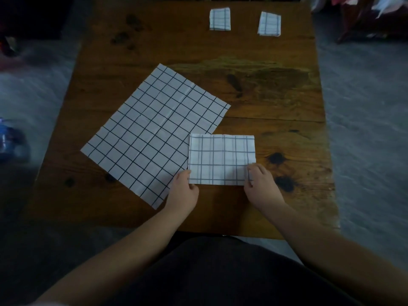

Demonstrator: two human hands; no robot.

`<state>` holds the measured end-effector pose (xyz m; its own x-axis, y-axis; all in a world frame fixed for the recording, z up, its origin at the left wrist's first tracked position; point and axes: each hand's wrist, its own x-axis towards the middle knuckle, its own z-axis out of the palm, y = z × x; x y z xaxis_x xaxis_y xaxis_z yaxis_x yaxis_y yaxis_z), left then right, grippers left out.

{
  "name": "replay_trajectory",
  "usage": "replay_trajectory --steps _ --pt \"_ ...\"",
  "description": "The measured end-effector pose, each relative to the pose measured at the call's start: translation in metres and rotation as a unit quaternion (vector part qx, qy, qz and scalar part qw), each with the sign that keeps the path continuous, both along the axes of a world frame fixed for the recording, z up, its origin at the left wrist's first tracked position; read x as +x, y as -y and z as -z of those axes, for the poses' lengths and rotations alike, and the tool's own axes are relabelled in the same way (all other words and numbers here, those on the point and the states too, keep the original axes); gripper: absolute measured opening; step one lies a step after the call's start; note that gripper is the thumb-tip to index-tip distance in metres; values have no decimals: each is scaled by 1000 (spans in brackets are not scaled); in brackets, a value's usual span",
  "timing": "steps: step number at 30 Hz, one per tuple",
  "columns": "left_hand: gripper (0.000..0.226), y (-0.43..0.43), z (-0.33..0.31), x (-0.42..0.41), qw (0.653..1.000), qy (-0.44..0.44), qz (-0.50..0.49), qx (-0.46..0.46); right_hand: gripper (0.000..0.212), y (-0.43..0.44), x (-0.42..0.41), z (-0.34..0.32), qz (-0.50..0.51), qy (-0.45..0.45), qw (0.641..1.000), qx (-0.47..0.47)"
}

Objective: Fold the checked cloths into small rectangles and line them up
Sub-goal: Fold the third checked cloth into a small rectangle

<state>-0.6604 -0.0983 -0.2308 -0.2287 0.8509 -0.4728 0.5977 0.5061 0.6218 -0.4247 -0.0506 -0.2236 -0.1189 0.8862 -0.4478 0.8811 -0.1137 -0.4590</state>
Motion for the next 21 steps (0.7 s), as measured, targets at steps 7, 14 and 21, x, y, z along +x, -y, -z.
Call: replay_trajectory --steps 7,14,21 --pt "33 -46 4 -1 979 94 -163 -83 52 -16 -21 -4 -9 55 998 -25" --pt "8 -53 -7 3 957 156 -131 -206 62 -13 -16 -2 -68 79 994 9" --pt "9 -36 -4 23 883 329 -263 -206 76 22 -35 -5 -230 45 969 80"
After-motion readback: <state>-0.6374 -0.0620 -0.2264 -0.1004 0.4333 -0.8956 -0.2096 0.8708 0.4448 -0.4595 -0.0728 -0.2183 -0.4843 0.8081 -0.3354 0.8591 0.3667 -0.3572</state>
